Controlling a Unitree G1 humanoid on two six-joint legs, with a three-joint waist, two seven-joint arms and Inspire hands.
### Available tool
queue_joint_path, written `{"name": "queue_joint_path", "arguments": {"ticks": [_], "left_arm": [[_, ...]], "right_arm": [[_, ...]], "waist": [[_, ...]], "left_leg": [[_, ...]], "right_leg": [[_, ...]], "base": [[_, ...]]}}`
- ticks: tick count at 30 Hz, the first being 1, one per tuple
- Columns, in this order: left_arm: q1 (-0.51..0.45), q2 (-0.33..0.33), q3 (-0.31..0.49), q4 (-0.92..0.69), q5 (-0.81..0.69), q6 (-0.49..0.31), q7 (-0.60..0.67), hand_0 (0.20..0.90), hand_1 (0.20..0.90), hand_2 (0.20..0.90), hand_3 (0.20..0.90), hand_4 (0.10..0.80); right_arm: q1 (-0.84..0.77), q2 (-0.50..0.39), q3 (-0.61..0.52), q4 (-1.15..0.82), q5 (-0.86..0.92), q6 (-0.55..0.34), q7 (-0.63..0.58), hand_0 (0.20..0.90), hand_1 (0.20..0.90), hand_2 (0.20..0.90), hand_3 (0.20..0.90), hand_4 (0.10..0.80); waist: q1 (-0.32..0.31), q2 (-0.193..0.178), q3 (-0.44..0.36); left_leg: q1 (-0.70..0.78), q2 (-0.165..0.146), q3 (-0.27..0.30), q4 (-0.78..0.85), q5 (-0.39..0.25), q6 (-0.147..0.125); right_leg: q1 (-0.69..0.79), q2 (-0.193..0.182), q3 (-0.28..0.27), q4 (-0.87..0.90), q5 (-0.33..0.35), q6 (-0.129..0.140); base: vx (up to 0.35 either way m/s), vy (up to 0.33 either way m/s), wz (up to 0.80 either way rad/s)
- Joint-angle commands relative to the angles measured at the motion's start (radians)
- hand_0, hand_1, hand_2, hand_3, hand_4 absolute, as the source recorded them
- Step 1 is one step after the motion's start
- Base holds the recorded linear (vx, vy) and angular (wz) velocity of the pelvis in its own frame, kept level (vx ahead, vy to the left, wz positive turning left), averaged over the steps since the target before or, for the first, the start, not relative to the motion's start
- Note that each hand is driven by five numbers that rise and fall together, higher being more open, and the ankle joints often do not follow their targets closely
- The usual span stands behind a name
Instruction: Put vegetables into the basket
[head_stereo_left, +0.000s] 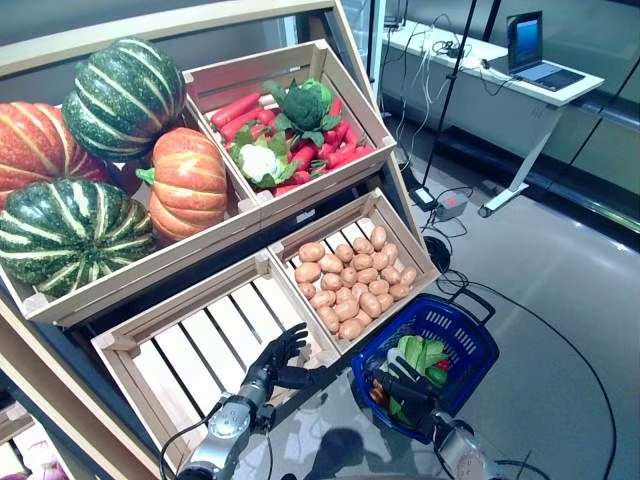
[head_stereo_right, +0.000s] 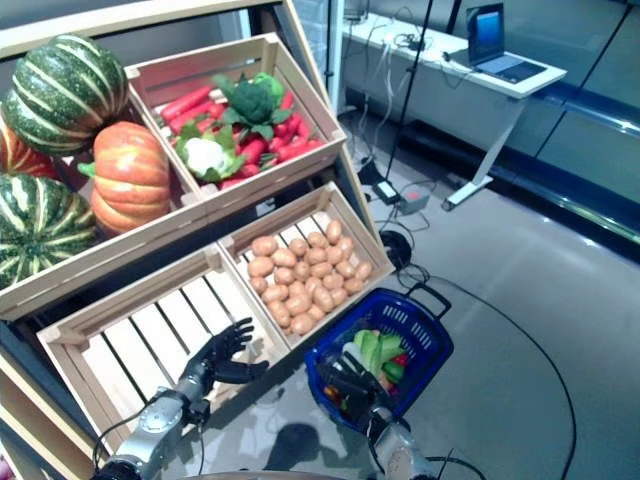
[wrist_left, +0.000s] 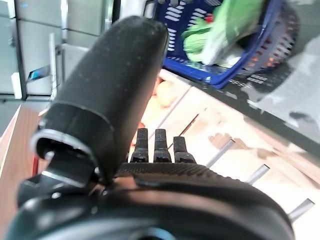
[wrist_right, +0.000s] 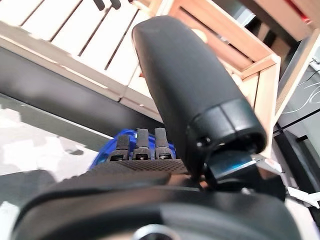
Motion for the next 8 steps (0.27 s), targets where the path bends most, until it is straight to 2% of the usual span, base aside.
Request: {"name": "queue_joint_path", "arguments": {"ticks": [1,5,8], "left_arm": [[-0.117,-0.044,-0.004,0.068,0.036,-0.093,0.058,0.9,0.9,0.9,0.9,0.8],[-0.125,-0.112,0.002,0.234,0.04,-0.07,0.096,0.9,0.9,0.9,0.9,0.8],[-0.126,-0.125,-0.024,0.298,0.103,-0.053,0.125,0.9,0.9,0.9,0.9,0.8]], "right_arm": [[-0.056,0.051,-0.018,0.038,0.048,0.071,0.066,0.9,0.9,0.9,0.9,0.8],[-0.101,0.056,0.0,0.134,0.018,0.033,0.094,0.9,0.9,0.9,0.9,0.8],[-0.108,0.063,0.004,0.164,0.075,0.059,0.105,0.9,0.9,0.9,0.9,0.8]], "waist": [[-0.004,0.021,0.028],[0.012,0.014,0.024],[0.017,0.012,0.023]], "left_leg": [[-0.042,-0.004,0.001,-0.001,0.033,0.033],[-0.039,-0.007,-0.012,-0.001,0.032,0.033],[-0.038,-0.007,-0.019,-0.001,0.033,0.031]], "right_leg": [[-0.014,0.006,0.024,-0.014,0.089,-0.087],[-0.002,0.003,0.013,-0.017,0.086,-0.086],[0.006,0.002,0.006,-0.019,0.085,-0.086]], "base": [[0.033,-0.007,0.0],[0.013,-0.012,0.0],[0.012,-0.016,0.03]]}}
